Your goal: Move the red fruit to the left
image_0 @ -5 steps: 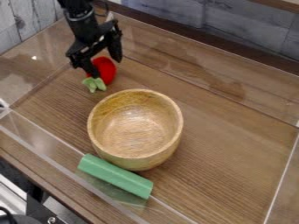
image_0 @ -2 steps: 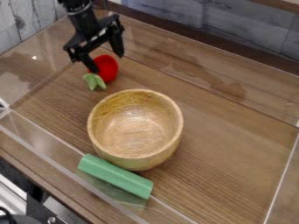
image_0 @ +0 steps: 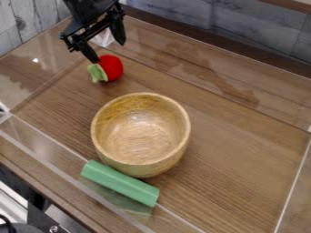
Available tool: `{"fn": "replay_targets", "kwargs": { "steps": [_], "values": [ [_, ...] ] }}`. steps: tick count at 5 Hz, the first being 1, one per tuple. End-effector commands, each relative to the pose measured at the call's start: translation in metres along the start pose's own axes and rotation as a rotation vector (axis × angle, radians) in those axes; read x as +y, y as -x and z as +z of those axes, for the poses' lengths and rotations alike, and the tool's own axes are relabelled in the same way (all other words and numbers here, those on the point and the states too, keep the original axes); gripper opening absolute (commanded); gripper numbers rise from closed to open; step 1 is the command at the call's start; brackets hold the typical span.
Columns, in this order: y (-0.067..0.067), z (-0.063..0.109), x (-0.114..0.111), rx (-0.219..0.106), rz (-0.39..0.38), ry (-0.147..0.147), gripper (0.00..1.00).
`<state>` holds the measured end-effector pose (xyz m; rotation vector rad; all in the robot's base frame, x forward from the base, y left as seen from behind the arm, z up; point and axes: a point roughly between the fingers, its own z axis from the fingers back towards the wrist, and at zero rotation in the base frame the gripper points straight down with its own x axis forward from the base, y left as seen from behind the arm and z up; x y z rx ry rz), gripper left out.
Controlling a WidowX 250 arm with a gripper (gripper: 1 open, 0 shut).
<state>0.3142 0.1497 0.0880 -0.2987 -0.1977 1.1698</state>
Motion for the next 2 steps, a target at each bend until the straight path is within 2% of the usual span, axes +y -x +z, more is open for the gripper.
{"fn": "replay_targets", "kwargs": {
  "steps": [1,2],
  "values": [
    [-0.0041,0.0268,-0.0086,-0.077,-0.009,0.034,1.00],
    [-0.0023,0.0301,-0.0090,-0.095,0.003,0.027,1.00]
  ]
}}
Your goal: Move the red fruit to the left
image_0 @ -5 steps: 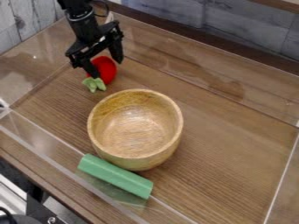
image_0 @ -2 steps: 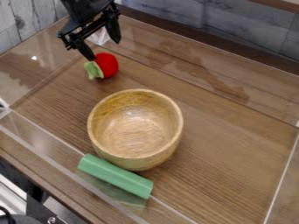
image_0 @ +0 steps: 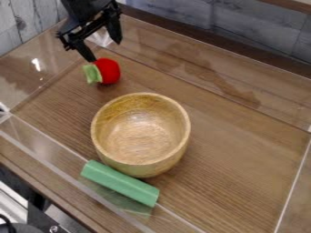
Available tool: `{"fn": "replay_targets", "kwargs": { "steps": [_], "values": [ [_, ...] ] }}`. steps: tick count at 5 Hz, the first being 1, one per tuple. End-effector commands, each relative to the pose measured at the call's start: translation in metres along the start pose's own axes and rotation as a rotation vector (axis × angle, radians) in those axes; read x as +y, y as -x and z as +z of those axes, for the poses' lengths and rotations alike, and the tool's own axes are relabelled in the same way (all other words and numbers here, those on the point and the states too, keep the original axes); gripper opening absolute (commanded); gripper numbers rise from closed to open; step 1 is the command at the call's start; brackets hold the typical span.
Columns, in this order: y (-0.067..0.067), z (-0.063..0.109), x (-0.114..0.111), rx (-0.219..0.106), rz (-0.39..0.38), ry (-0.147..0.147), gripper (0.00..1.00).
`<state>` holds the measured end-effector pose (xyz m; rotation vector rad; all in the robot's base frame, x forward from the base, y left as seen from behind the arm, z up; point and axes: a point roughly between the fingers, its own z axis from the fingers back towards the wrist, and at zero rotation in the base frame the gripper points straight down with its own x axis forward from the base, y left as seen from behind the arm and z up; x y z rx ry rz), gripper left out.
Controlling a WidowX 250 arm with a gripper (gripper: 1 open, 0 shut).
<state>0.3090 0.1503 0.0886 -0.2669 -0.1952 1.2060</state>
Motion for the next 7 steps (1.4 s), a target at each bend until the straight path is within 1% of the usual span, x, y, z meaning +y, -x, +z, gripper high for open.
{"fn": "replay_targets", "kwargs": {
  "steps": [1,2,3,4,6,7],
  "values": [
    [-0.007,0.029,-0.018,-0.064,-0.087,0.053,1.00],
    [-0.011,0.028,-0.022,-0.053,-0.146,0.049,1.00],
    [-0.009,0.023,-0.021,-0.072,-0.134,0.041,0.00],
    [-0.009,0.017,-0.021,-0.090,-0.120,0.033,0.00],
    [-0.009,-0.010,-0.013,-0.119,-0.107,0.017,0.00],
    [-0.019,-0.016,-0.013,-0.128,-0.111,0.008,0.00]
  ]
}}
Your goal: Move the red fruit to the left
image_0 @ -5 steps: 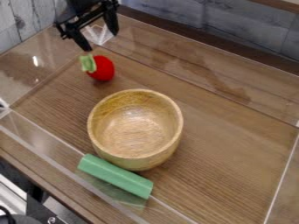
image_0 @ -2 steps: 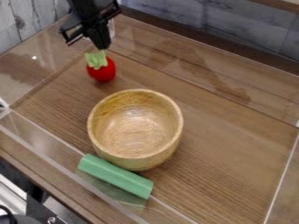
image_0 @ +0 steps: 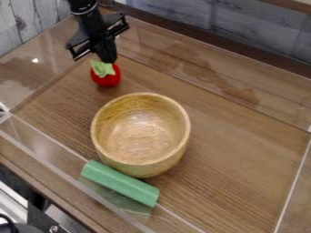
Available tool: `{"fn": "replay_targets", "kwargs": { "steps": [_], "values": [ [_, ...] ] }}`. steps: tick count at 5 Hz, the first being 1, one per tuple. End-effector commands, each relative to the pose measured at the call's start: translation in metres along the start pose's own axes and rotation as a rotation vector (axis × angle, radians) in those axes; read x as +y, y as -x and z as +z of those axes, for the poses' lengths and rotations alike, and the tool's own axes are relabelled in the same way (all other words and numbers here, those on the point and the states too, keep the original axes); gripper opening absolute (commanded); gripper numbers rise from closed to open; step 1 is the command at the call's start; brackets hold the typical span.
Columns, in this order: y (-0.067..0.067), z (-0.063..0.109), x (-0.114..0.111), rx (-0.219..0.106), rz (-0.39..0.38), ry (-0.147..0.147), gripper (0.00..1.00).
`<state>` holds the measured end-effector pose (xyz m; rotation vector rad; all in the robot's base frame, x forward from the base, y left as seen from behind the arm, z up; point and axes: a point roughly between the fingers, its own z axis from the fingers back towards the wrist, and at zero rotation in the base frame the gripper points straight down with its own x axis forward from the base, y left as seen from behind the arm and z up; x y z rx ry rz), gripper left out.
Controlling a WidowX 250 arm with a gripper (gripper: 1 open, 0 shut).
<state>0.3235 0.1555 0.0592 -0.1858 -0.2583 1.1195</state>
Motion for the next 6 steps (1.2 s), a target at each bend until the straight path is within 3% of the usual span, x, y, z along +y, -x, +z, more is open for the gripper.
{"fn": "replay_targets", "kwargs": {
  "steps": [1,3,6],
  "values": [
    [-0.020,0.013,-0.009,-0.058,-0.013,0.021,1.00],
    [-0.016,0.006,-0.005,-0.089,0.058,-0.013,1.00],
    [0.027,0.034,-0.022,-0.049,-0.222,0.057,1.00]
  ]
}}
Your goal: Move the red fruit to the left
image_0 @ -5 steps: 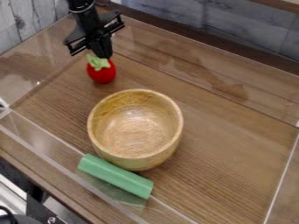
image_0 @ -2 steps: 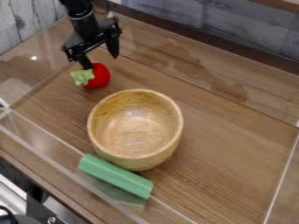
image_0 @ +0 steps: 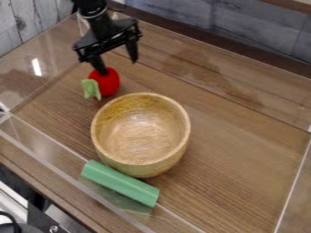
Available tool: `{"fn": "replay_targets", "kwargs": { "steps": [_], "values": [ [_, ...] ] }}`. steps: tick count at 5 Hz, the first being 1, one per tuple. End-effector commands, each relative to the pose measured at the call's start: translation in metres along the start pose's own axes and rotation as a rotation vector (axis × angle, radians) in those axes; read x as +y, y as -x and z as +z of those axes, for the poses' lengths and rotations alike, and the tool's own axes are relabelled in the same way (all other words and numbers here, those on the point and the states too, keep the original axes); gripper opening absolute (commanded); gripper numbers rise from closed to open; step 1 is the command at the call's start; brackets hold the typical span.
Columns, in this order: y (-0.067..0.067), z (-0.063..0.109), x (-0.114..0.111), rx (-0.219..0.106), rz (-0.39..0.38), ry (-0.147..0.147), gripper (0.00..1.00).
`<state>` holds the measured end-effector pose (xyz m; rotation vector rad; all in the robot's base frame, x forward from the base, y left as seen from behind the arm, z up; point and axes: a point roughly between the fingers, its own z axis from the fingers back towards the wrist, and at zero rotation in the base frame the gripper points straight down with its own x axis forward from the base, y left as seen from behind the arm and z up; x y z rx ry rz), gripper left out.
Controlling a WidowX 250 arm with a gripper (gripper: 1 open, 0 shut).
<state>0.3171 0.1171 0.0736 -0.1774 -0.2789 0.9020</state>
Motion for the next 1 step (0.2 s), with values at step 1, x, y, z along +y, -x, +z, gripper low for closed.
{"fn": "replay_targets", "kwargs": {
  "steps": [1],
  "values": [
    [0.0018,0.0276,-0.0185,-0.052,-0.080,0.043,1.00]
  ]
}}
